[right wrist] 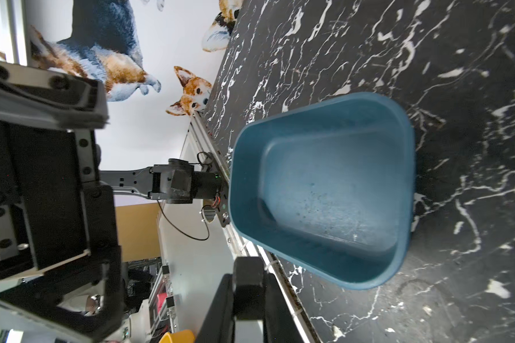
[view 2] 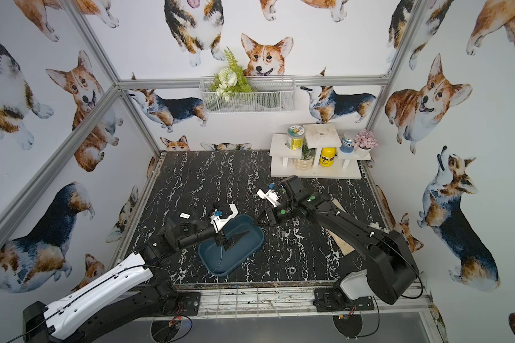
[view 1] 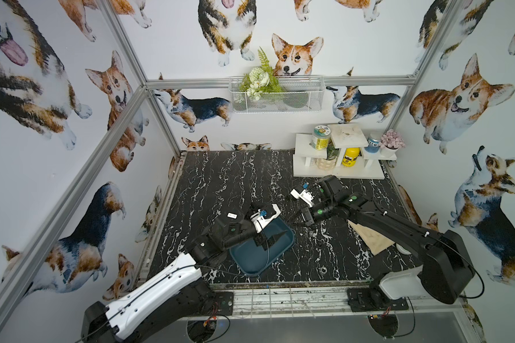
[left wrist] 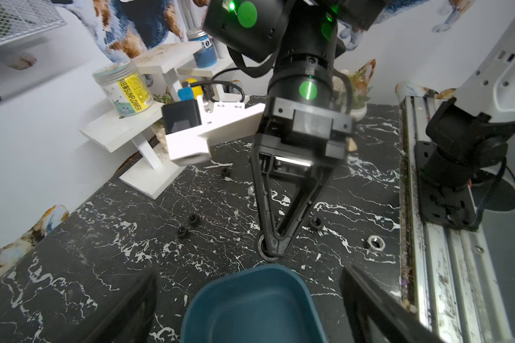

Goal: Put the nuts on the desktop into the storage box
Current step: Pick up the nut from the center of the board.

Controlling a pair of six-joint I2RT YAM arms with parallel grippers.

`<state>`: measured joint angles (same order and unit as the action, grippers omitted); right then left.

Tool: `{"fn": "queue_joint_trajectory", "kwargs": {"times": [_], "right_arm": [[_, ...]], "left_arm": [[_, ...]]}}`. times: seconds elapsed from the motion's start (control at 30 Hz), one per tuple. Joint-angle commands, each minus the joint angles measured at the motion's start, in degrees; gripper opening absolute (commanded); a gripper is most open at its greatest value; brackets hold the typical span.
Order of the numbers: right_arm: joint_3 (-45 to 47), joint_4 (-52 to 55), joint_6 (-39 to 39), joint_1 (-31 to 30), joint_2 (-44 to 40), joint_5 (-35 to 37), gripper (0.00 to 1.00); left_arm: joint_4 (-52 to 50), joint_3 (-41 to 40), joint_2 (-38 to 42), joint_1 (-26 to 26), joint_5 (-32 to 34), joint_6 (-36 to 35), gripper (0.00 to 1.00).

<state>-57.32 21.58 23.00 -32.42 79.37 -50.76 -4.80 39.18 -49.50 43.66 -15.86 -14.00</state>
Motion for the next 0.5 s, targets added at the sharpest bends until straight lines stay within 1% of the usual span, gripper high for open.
{"fn": "queue_joint_trajectory", "kwargs": {"times": [0.0,0.07,0.1,0.13,0.17,0.2,0.23,0.33,0.4,0.47], "right_arm": [[0.79,-6.14,4.59,-1.07,-0.85,-3.0,0.12],[0.89,-7.37,5.83,-2.18,-0.97,-3.03,0.11],[0.98,-8.13,6.35,-2.65,-1.13,-3.11,0.11],[1.09,-9.0,7.07,-3.22,-1.23,-2.93,0.12],[0.92,-9.3,8.07,-3.58,-1.15,-2.07,0.11],[0.68,-9.31,8.72,-3.81,-1.02,-1.73,0.08],[0.31,-9.55,9.72,-3.95,-0.98,-1.75,0.06],[0.02,-11.04,11.48,-5.02,-1.68,-2.15,0.05],[0.15,-11.82,12.19,-5.47,-2.27,-1.72,0.06],[-0.01,-11.86,13.44,-5.48,-2.69,-0.08,0.06]], "left_arm": [[-3.72,1.57,-1.27,0.29,-2.03,-3.53,0.98],[-3.63,1.88,-1.55,0.29,-1.39,-3.77,0.91],[-3.99,1.88,-1.84,0.29,-2.13,-4.48,0.89],[-5.29,1.87,-2.53,0.29,-3.95,-5.79,0.88],[-7.69,4.45,-3.59,0.29,-6.33,-7.34,0.88],[-9.61,5.47,-4.48,0.34,-7.49,-8.22,0.87],[-11.28,6.63,-5.84,0.37,-7.12,-8.38,0.84],[-13.74,8.69,-8.85,0.37,-1.99,-7.56,0.78],[-15.24,10.11,-10.44,0.38,-0.94,-7.88,0.72],[-16.28,11.38,-11.51,0.37,-0.93,-7.89,0.63]]}}
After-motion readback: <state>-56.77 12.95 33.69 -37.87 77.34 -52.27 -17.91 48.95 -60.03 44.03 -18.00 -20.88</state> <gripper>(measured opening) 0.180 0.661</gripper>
